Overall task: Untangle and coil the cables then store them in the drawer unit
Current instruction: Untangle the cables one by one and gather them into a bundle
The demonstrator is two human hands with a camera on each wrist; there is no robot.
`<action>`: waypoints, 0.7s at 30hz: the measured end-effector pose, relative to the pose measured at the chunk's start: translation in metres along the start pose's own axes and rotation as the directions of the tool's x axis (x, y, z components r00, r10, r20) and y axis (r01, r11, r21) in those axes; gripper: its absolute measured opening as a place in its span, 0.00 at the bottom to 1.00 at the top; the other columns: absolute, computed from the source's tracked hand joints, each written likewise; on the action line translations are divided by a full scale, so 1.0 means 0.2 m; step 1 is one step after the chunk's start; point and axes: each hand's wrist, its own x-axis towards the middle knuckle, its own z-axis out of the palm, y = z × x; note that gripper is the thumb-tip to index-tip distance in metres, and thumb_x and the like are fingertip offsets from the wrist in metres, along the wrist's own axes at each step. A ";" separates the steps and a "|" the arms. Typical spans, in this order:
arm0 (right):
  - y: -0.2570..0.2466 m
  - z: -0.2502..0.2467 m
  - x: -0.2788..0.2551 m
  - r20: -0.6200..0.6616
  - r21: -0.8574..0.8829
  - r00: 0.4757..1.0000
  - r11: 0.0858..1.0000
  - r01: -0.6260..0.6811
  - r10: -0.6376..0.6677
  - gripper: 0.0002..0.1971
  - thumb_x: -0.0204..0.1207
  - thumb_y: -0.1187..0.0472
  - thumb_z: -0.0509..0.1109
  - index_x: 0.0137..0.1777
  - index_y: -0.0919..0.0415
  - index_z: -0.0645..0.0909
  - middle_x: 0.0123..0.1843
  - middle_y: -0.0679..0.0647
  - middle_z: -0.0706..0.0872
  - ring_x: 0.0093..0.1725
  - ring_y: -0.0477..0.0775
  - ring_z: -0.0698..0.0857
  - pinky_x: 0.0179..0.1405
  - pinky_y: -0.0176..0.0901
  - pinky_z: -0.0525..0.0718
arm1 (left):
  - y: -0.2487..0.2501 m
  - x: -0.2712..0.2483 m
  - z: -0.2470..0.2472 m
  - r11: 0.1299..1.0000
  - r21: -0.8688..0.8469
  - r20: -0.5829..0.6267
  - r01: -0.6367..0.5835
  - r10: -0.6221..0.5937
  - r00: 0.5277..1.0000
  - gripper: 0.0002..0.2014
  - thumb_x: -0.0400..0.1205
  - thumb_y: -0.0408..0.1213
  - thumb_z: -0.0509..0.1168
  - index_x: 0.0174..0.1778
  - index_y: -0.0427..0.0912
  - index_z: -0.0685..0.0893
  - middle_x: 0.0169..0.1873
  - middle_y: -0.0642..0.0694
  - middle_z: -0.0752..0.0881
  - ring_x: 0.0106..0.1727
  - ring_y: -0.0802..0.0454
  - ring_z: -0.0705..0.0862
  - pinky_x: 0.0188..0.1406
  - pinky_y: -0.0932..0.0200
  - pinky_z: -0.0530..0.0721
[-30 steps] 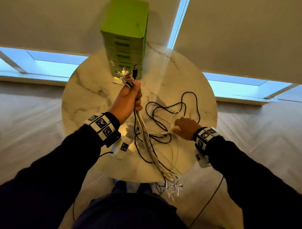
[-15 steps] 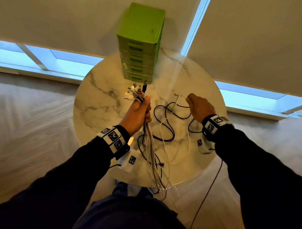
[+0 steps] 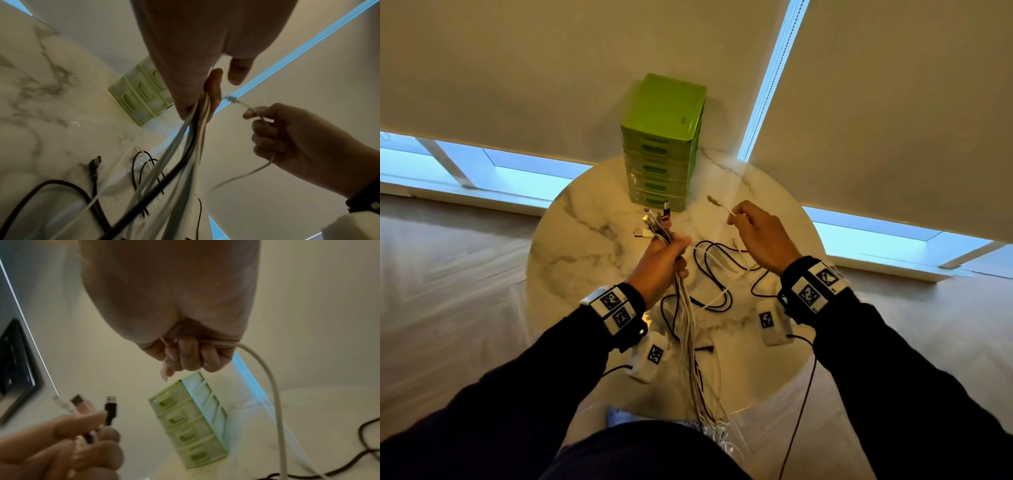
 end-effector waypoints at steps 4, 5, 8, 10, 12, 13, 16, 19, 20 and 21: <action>-0.10 0.10 -0.12 -0.057 0.100 0.968 0.964 0.247 -0.242 0.11 0.89 0.56 0.61 0.63 0.53 0.83 0.31 0.43 0.78 0.30 0.42 0.75 0.33 0.32 0.70 | 0.02 -0.04 0.05 0.998 -0.040 0.103 -0.041 0.045 0.994 0.12 0.85 0.45 0.67 0.41 0.52 0.71 0.31 0.52 0.64 0.28 0.57 0.64 0.32 0.58 0.67; -0.10 0.13 -0.14 -0.039 0.053 0.954 0.953 0.299 -0.297 0.11 0.89 0.56 0.62 0.65 0.53 0.84 0.37 0.41 0.83 0.35 0.41 0.79 0.37 0.30 0.73 | 0.03 -0.05 0.06 0.997 -0.042 0.137 -0.062 0.067 0.988 0.11 0.83 0.50 0.68 0.43 0.52 0.73 0.30 0.53 0.65 0.29 0.56 0.64 0.33 0.57 0.67; -0.08 0.24 -0.19 0.007 -0.113 0.915 0.909 0.401 -0.402 0.10 0.87 0.59 0.63 0.63 0.55 0.83 0.48 0.49 0.87 0.45 0.46 0.82 0.46 0.41 0.80 | 0.03 -0.06 0.06 0.992 0.026 0.177 -0.124 0.118 0.977 0.23 0.78 0.62 0.67 0.46 0.42 0.81 0.30 0.48 0.77 0.31 0.54 0.73 0.33 0.57 0.70; -0.08 0.28 -0.21 0.003 -0.140 0.921 0.911 0.387 -0.390 0.08 0.87 0.58 0.64 0.60 0.55 0.83 0.47 0.49 0.87 0.44 0.47 0.82 0.46 0.45 0.82 | 0.02 -0.07 0.07 0.988 0.044 0.163 -0.145 0.137 0.977 0.25 0.81 0.62 0.63 0.39 0.40 0.81 0.28 0.45 0.80 0.31 0.53 0.78 0.33 0.56 0.72; -0.09 0.31 -0.22 -0.019 -0.115 0.942 0.937 0.330 -0.334 0.06 0.86 0.55 0.65 0.57 0.53 0.81 0.45 0.48 0.88 0.42 0.47 0.84 0.45 0.49 0.85 | 0.03 -0.09 0.09 0.988 0.057 0.152 -0.143 0.133 0.979 0.24 0.89 0.56 0.55 0.36 0.41 0.78 0.25 0.49 0.83 0.30 0.56 0.82 0.33 0.59 0.77; -0.09 0.31 -0.23 -0.024 -0.094 0.951 0.948 0.304 -0.308 0.05 0.85 0.53 0.66 0.54 0.53 0.80 0.44 0.47 0.88 0.41 0.48 0.85 0.44 0.51 0.86 | 0.04 -0.09 0.10 0.990 0.053 0.142 -0.132 0.124 0.982 0.23 0.91 0.53 0.51 0.37 0.43 0.77 0.25 0.51 0.84 0.30 0.58 0.84 0.34 0.61 0.80; -0.09 0.31 -0.22 0.027 -0.105 0.972 0.966 0.237 -0.235 0.10 0.85 0.45 0.64 0.49 0.50 0.75 0.38 0.48 0.89 0.36 0.48 0.86 0.39 0.53 0.86 | 0.03 -0.08 0.07 0.983 0.110 0.088 -0.149 0.140 0.986 0.26 0.91 0.56 0.49 0.32 0.48 0.76 0.25 0.52 0.80 0.29 0.57 0.81 0.34 0.58 0.80; -0.05 0.29 -0.22 0.116 -0.192 0.967 0.950 0.246 -0.227 0.18 0.86 0.38 0.58 0.44 0.51 0.74 0.32 0.48 0.84 0.31 0.48 0.81 0.36 0.57 0.83 | 0.04 -0.05 0.01 0.966 0.163 0.030 -0.199 0.197 0.980 0.25 0.89 0.60 0.51 0.33 0.46 0.72 0.26 0.51 0.70 0.27 0.55 0.70 0.33 0.53 0.72; -0.03 0.28 -0.22 0.158 -0.183 0.960 0.948 0.259 -0.231 0.21 0.87 0.38 0.56 0.41 0.52 0.75 0.31 0.49 0.82 0.30 0.49 0.80 0.37 0.59 0.83 | 0.05 -0.04 -0.01 0.966 0.149 0.009 -0.213 0.214 0.977 0.24 0.89 0.60 0.52 0.35 0.46 0.71 0.27 0.51 0.69 0.28 0.56 0.70 0.32 0.54 0.72; -0.01 0.28 -0.23 0.218 -0.129 0.951 0.960 0.250 -0.218 0.23 0.87 0.38 0.55 0.38 0.53 0.75 0.30 0.51 0.81 0.29 0.49 0.80 0.39 0.59 0.84 | 0.07 -0.03 -0.02 0.964 0.138 -0.007 -0.226 0.230 0.973 0.23 0.88 0.60 0.52 0.37 0.46 0.71 0.28 0.51 0.70 0.28 0.56 0.72 0.32 0.54 0.74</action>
